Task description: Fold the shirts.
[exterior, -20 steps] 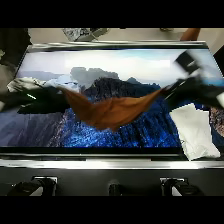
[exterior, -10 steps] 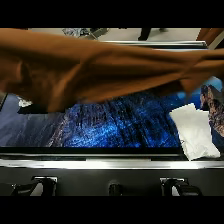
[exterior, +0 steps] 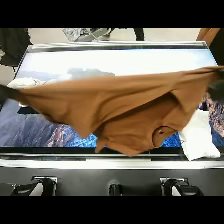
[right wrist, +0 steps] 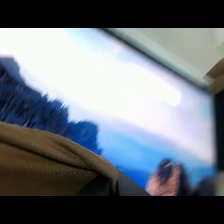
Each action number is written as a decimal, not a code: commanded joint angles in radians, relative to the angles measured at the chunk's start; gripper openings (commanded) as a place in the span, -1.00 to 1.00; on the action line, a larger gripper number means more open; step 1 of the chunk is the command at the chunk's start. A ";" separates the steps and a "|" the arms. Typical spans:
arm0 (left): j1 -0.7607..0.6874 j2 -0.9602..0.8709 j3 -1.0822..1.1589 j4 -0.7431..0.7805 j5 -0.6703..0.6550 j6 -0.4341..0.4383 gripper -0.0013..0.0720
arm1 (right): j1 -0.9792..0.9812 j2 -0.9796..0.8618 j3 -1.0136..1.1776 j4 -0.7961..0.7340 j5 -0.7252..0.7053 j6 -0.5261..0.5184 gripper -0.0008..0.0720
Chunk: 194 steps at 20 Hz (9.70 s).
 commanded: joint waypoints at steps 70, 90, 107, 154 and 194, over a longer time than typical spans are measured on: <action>0.218 -0.056 0.568 -0.125 0.250 0.069 -0.91 | -0.138 0.165 0.291 0.129 -0.217 0.082 -0.87; 0.208 -0.137 0.093 -0.093 0.002 0.177 -0.90 | -0.137 -0.257 0.199 0.173 0.357 0.032 -0.87; 0.094 -0.792 0.093 -0.238 0.130 0.315 -0.04 | -0.192 -0.883 0.210 0.801 0.049 -0.064 0.40; 0.156 -0.476 -0.537 -0.058 0.089 0.338 -0.91 | -0.243 -0.785 -0.291 0.518 0.289 -0.082 -0.87; -0.023 -0.537 0.161 0.085 0.033 0.254 -0.91 | -0.137 -0.632 0.251 0.303 0.367 -0.063 -0.88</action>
